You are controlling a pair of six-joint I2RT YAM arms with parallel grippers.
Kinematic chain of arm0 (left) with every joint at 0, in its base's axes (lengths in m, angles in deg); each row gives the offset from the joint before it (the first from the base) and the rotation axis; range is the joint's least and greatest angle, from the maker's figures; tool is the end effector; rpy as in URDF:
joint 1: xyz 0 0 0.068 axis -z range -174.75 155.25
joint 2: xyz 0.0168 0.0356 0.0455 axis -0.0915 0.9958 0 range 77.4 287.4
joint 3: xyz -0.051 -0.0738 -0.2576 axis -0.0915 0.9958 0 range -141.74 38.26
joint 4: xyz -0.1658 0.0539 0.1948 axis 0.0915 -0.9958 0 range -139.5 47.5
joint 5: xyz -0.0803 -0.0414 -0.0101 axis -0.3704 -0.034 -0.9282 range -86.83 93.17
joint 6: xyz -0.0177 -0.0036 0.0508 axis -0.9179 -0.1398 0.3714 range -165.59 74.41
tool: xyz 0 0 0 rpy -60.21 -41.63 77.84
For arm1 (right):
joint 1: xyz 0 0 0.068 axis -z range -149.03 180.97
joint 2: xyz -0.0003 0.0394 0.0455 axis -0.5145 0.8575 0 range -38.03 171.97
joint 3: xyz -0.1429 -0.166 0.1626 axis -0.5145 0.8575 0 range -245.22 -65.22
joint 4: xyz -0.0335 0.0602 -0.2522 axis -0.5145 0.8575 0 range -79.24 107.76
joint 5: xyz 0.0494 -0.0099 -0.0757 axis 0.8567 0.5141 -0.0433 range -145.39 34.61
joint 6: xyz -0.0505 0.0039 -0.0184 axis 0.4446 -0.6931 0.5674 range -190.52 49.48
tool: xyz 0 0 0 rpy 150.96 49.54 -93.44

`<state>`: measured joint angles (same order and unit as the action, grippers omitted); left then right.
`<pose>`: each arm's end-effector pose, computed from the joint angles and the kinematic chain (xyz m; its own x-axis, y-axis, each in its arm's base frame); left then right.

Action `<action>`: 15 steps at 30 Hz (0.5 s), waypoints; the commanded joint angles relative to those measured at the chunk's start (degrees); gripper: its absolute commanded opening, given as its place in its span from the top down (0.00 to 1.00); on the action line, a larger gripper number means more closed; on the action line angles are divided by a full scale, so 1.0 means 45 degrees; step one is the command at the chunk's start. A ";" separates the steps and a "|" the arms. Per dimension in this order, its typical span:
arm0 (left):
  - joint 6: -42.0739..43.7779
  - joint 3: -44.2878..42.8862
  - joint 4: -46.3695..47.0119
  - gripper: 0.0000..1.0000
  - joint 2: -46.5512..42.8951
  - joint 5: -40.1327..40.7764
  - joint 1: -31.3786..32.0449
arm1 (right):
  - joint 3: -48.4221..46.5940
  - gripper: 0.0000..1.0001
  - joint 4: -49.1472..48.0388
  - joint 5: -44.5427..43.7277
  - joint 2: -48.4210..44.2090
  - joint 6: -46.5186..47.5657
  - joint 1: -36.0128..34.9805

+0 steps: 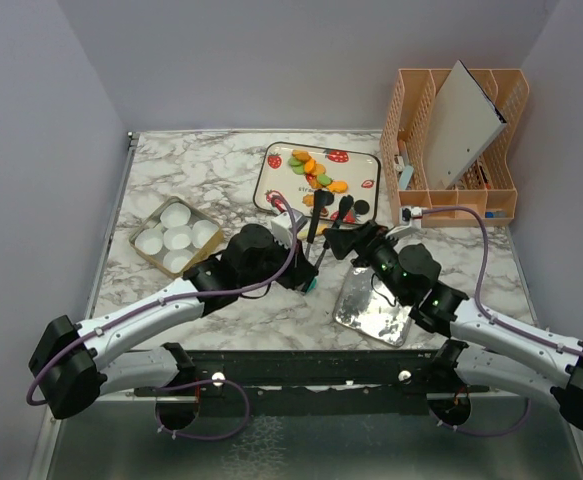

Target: Pack the cookies

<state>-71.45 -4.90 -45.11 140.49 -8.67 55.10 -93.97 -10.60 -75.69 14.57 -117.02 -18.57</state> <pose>0.1568 -0.1971 0.2801 -0.6020 0.0514 -0.7968 0.6753 0.5654 -0.4737 0.1490 0.1559 0.2744 -0.3737 0.6101 -0.6987 -0.3161 0.6244 0.7143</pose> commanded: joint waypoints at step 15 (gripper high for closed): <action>0.1211 0.0059 0.1114 1.00 0.0119 0.0685 0.1128 | 0.1184 0.63 -0.2038 -0.0687 0.0207 -0.0956 -0.0022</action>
<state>-67.93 -4.90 -42.77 141.47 -7.05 59.66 -89.99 -16.83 -76.74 15.64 -119.95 -18.57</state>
